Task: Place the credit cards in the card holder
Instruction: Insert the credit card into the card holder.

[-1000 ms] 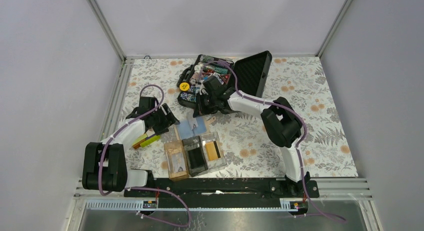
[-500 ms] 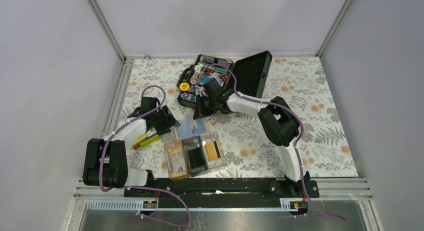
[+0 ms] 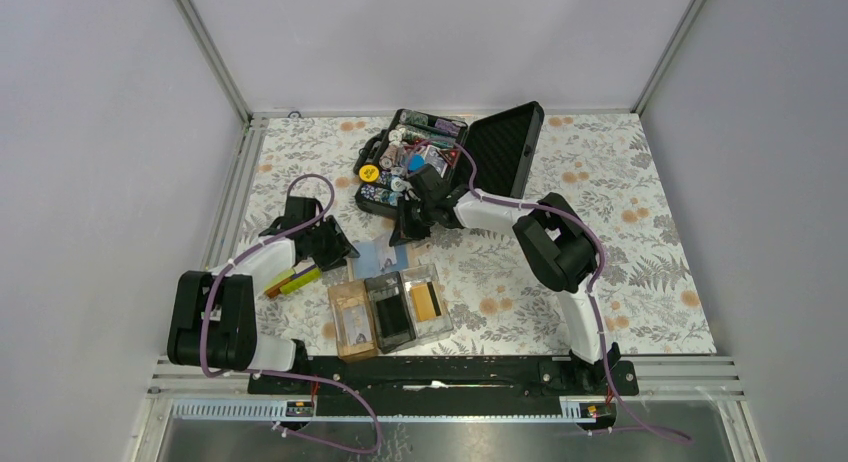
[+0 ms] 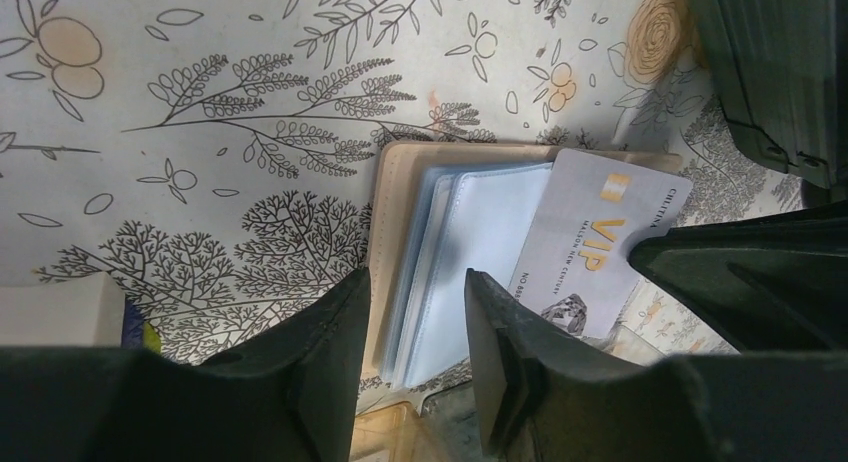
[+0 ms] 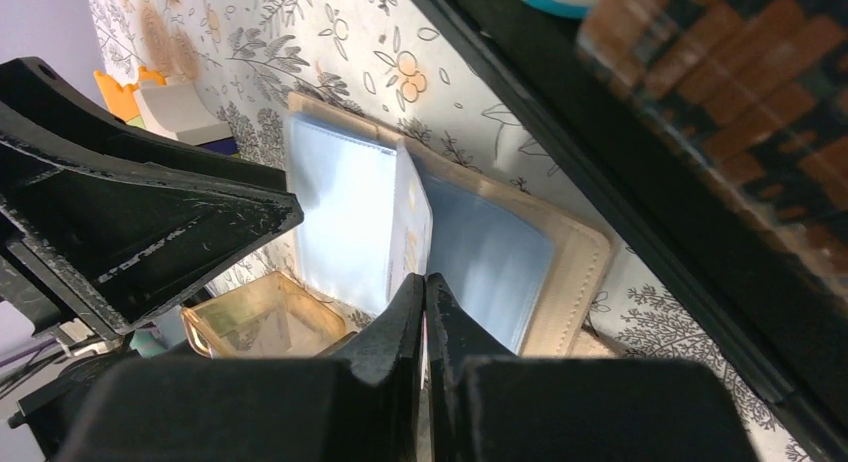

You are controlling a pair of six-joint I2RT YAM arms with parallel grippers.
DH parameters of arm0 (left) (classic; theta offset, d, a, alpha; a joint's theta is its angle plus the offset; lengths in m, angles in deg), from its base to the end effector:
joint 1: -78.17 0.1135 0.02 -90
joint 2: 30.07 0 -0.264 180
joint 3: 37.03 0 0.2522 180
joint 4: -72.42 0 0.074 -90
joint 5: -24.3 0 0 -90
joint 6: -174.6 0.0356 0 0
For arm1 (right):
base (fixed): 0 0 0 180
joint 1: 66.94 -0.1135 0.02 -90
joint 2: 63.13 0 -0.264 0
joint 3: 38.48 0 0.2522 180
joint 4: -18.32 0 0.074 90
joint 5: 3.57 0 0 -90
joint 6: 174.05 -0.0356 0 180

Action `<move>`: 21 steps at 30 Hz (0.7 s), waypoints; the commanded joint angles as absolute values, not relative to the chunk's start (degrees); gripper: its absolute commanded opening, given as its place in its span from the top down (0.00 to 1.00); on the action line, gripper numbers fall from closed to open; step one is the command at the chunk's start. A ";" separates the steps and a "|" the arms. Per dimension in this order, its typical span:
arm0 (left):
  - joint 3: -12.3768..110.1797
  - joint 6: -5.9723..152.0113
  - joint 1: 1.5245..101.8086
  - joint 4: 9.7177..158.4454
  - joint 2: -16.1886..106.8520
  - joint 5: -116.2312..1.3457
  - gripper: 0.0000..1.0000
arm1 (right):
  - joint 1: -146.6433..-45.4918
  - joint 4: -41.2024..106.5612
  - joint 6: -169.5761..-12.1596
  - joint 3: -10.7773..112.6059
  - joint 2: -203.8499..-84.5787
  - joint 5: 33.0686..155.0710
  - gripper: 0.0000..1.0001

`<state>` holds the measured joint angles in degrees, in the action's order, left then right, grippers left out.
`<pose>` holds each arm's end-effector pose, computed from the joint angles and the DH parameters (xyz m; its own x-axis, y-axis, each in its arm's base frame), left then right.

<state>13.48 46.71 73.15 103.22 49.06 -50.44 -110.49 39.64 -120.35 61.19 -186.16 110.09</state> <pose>0.2450 -0.0309 0.1587 -0.8106 -0.5236 -0.2623 -0.3548 0.7955 -0.4913 0.3317 0.3350 0.1599 -0.9068 -0.1138 -0.4060 -0.3736 0.6634 0.6484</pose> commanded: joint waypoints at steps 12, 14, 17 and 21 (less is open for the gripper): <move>12.17 46.02 72.48 99.63 49.99 -49.20 0.68 | -110.58 33.49 -128.37 55.77 -186.76 110.64 1.00; 12.21 45.96 72.45 99.56 50.04 -49.11 0.68 | -110.91 33.49 -128.39 55.97 -186.88 110.67 1.00; 12.17 45.92 72.45 99.45 50.08 -49.06 0.69 | -111.55 34.19 -127.96 56.71 -187.14 110.36 1.00; 12.24 45.93 72.45 99.46 50.08 -49.08 0.70 | -112.23 34.36 -127.57 56.82 -187.41 110.18 1.00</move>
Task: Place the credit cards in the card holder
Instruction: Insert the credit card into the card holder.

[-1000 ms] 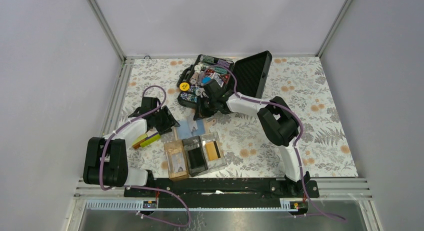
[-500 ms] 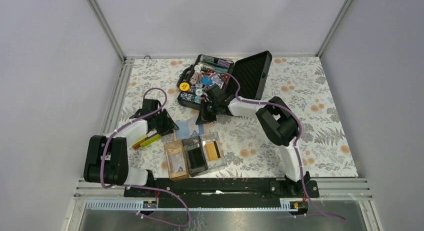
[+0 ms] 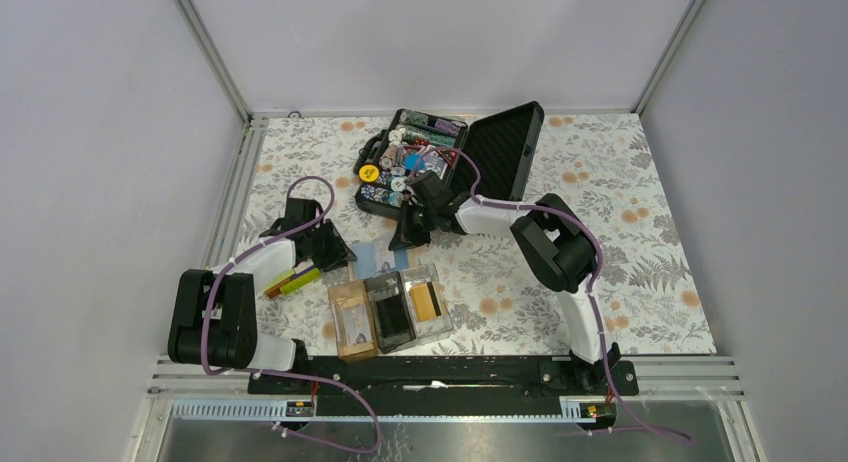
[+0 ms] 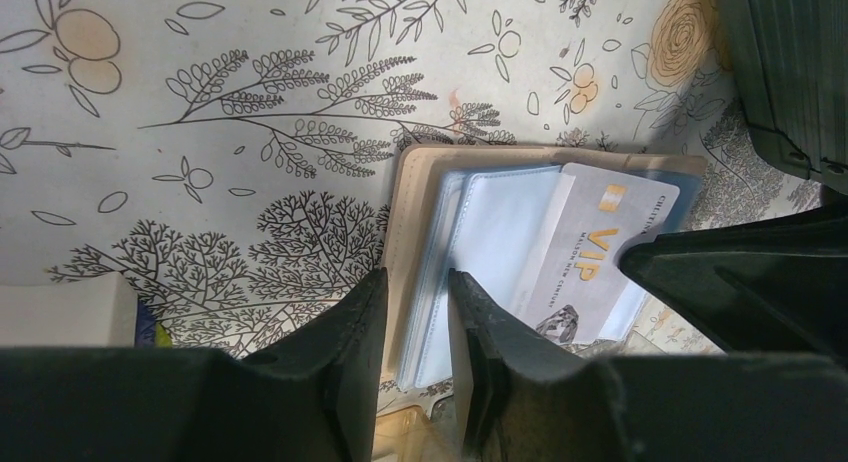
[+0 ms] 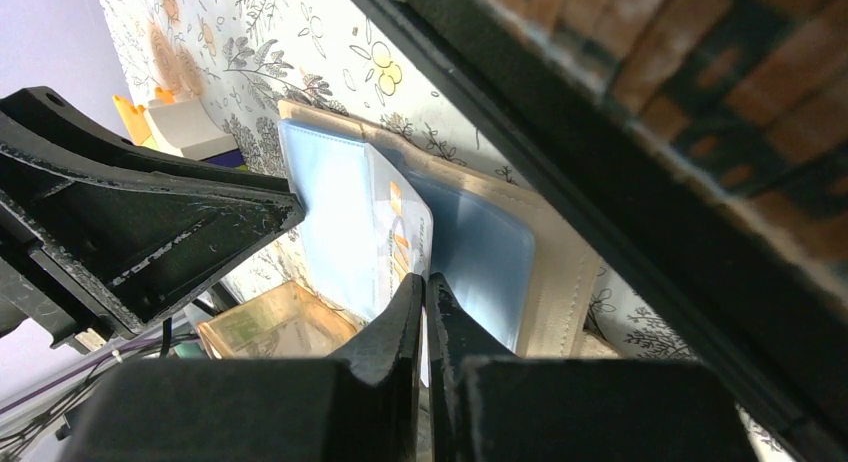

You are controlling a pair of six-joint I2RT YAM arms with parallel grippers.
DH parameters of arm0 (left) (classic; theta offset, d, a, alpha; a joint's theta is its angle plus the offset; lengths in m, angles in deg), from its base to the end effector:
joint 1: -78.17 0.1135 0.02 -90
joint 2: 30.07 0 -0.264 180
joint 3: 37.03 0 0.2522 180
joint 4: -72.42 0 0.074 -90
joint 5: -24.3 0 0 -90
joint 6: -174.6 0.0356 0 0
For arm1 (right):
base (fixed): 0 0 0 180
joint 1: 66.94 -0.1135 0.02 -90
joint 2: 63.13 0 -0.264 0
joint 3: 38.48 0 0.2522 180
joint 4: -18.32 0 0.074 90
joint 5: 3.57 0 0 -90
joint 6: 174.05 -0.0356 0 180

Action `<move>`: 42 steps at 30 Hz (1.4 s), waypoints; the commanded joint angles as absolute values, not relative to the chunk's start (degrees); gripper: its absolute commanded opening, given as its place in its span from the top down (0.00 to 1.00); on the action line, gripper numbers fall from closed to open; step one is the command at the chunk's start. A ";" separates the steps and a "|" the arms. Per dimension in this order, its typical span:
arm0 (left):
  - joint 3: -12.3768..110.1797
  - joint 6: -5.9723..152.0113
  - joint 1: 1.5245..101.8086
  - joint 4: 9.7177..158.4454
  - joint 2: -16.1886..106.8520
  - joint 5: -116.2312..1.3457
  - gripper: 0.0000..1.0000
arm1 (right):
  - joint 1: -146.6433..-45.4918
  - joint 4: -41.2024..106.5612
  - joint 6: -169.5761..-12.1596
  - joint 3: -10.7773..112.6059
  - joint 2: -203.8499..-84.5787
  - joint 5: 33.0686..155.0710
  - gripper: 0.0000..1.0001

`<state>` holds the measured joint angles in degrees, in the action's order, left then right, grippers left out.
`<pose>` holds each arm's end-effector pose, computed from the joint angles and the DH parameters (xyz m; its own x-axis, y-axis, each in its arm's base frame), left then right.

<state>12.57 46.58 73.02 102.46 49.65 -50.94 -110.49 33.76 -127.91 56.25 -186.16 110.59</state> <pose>0.2432 -0.0310 0.1527 -0.8118 -0.5249 -0.2559 -0.3643 0.7977 -0.4806 0.3255 0.3295 0.1416 -0.9454 -0.0264 -0.3249 -0.2606 0.6600 0.7046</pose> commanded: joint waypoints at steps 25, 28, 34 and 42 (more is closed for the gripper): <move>12.32 45.93 72.41 99.38 49.39 -48.78 0.75 | -113.29 40.08 -124.45 58.09 -187.54 109.01 1.00; 12.32 45.93 72.37 99.22 49.33 -48.35 0.75 | -114.36 39.94 -125.09 59.47 -188.42 108.85 1.00; 12.24 45.42 72.28 98.51 49.12 -47.07 0.74 | -116.01 39.11 -126.62 61.62 -190.05 108.71 1.00; 12.10 45.31 72.28 98.90 48.27 -47.56 0.72 | -116.51 40.12 -126.13 62.29 -188.19 105.02 0.83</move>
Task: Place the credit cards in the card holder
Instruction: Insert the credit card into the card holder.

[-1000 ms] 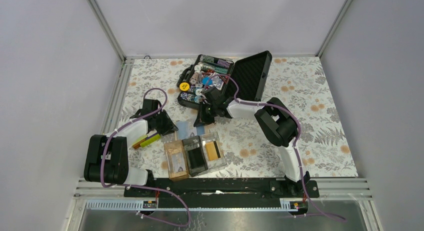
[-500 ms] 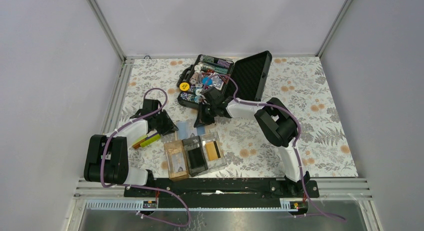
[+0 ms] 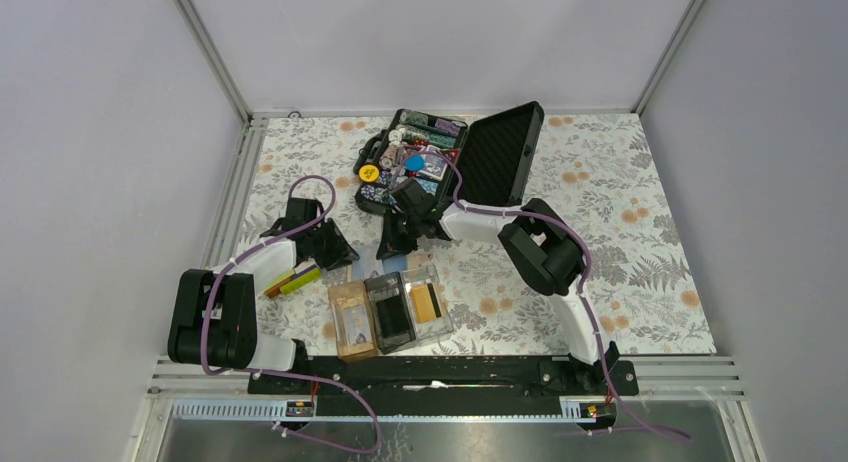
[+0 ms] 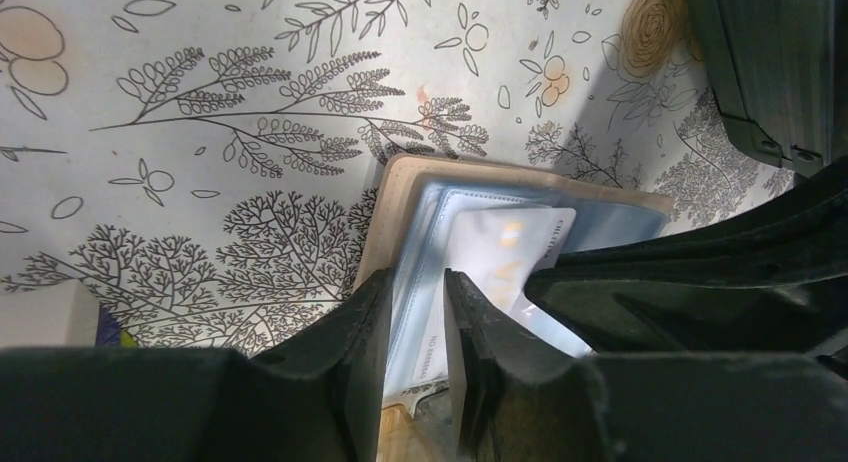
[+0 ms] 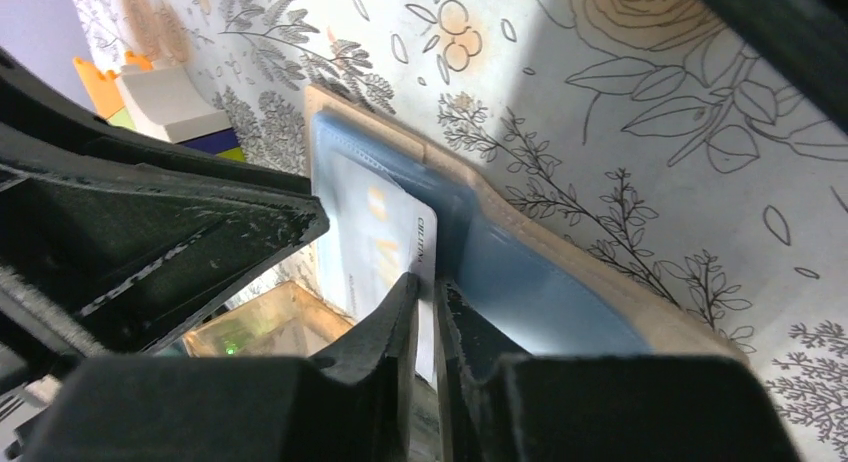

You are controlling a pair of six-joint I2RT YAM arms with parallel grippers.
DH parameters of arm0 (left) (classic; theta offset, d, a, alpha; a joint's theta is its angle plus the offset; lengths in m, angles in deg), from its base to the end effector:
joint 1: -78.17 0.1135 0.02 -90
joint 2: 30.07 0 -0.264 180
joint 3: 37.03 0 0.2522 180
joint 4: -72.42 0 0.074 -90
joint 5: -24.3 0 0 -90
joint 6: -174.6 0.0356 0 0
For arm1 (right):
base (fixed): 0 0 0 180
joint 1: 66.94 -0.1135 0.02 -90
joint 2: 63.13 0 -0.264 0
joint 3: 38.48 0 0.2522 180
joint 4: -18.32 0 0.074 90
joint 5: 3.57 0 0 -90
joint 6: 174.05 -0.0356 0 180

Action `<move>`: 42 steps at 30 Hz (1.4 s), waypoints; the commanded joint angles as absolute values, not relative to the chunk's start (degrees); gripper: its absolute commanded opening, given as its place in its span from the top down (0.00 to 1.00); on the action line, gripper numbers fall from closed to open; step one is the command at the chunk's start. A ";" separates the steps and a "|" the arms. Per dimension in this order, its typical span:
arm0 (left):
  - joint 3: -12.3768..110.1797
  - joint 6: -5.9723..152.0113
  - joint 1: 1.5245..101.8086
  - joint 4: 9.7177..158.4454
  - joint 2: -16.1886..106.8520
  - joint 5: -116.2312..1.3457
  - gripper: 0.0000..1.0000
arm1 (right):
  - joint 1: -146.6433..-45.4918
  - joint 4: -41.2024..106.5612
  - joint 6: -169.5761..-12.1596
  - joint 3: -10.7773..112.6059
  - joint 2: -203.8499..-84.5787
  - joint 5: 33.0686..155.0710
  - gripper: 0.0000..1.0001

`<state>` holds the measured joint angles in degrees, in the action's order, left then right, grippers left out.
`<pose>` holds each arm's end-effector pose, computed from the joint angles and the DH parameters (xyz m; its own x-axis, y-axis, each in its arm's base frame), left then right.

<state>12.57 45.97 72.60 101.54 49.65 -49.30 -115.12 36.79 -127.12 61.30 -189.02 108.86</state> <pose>0.2442 -0.0339 0.1538 -0.8160 -0.5222 -0.2481 -0.3489 0.7870 -0.5088 0.3082 0.3648 0.1413 -0.9361 -0.0995 -0.3374 -0.3160 0.6595 0.6820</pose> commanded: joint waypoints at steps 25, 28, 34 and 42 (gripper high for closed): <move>11.23 45.31 71.58 99.37 46.99 -46.77 0.63 | -117.82 41.24 -125.73 59.45 -183.73 105.81 0.53; 11.10 45.18 71.49 99.31 46.84 -46.87 0.63 | -118.47 41.05 -126.21 60.89 -185.04 106.56 0.54; 10.37 44.28 71.40 98.57 46.44 -46.27 0.63 | -119.18 40.00 -126.97 64.43 -186.91 106.86 0.56; 9.91 43.05 71.21 97.37 45.58 -46.24 0.64 | -119.15 40.82 -125.63 65.96 -187.22 103.04 0.55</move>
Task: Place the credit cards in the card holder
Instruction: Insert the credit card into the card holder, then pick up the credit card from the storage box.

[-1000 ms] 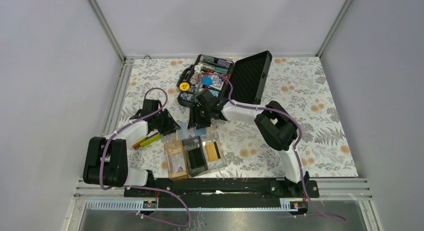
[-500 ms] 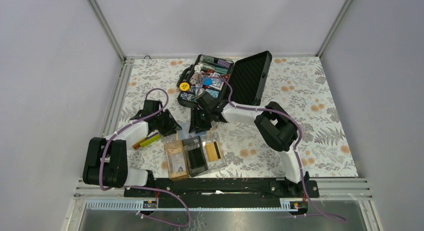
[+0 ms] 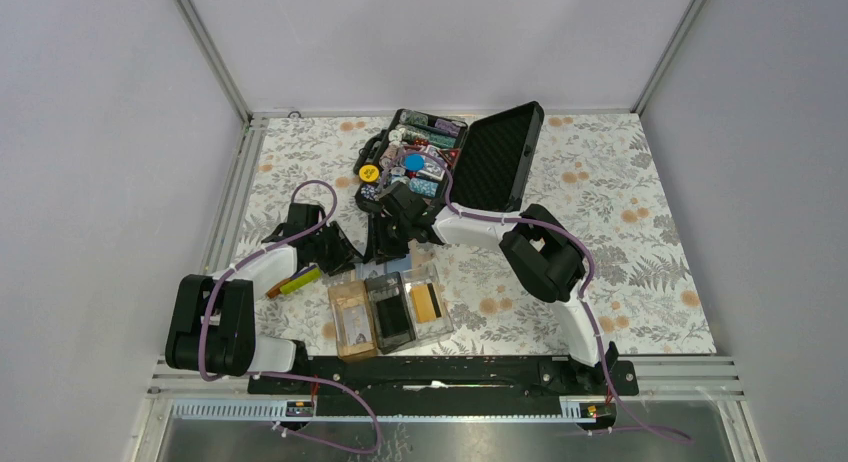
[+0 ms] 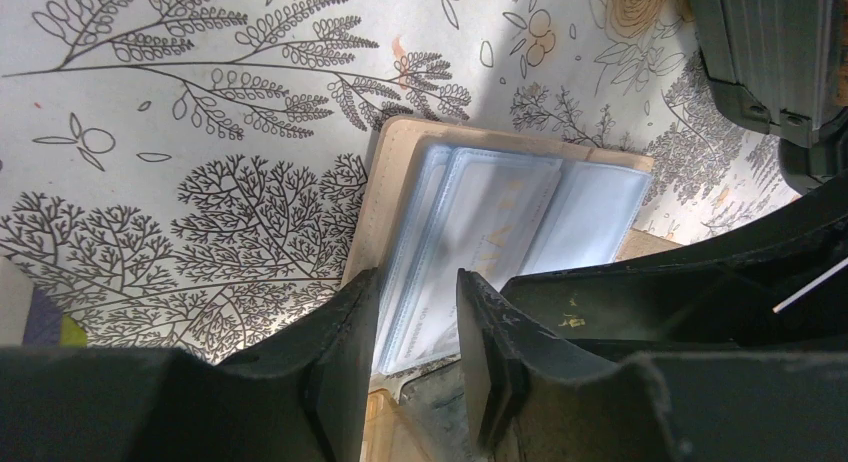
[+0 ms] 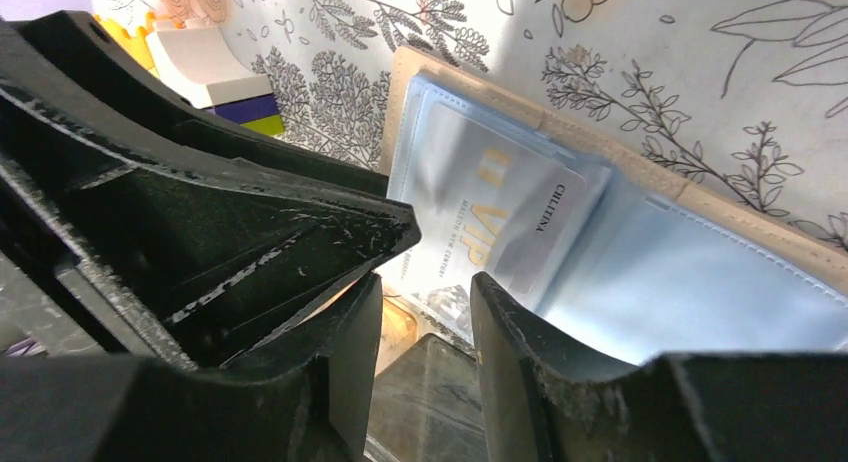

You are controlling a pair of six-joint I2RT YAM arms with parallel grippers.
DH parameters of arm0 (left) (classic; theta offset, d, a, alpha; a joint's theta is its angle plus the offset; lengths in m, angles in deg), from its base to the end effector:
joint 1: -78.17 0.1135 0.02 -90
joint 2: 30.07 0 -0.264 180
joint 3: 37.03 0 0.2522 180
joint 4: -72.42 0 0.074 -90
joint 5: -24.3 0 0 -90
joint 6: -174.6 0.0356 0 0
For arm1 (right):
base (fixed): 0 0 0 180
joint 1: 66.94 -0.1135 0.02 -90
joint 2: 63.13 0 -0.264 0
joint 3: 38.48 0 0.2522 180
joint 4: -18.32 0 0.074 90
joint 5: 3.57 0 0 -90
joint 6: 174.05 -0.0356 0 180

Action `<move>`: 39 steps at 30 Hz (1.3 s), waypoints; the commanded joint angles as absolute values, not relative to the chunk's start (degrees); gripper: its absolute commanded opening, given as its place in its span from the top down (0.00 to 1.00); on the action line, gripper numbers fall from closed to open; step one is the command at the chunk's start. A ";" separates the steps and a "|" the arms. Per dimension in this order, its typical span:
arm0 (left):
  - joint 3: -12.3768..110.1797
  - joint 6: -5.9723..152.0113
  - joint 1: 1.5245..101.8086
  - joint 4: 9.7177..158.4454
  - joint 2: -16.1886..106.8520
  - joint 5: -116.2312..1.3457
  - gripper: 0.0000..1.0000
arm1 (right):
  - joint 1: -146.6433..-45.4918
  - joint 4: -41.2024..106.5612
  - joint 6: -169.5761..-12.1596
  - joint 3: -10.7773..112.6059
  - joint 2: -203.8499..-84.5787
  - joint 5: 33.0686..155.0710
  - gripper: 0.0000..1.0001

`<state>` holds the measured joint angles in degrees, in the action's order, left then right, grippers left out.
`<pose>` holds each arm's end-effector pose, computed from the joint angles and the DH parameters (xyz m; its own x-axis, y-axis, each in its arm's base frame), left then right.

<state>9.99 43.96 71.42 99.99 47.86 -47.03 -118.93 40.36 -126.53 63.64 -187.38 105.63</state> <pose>0.2345 -0.0392 0.1503 -0.8231 -0.5239 -0.2190 -0.3408 0.7642 -0.5476 0.2860 0.3849 0.1617 -0.9171 -0.1377 -0.3742 -0.3661 0.6626 0.6534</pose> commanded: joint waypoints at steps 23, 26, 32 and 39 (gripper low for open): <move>28.36 53.99 75.03 119.65 31.13 -56.31 0.01 | -119.11 46.73 -117.18 54.51 -163.20 95.49 0.27; 28.10 57.00 76.51 121.67 27.77 -58.77 0.01 | -123.68 45.00 -119.98 52.80 -160.89 95.45 0.29; 25.79 61.29 76.67 124.09 23.11 -65.21 0.01 | -132.82 36.28 -127.92 48.46 -159.62 94.65 0.35; 23.94 61.06 76.65 123.48 19.40 -63.67 0.01 | -138.67 33.58 -130.56 51.16 -166.51 93.58 0.37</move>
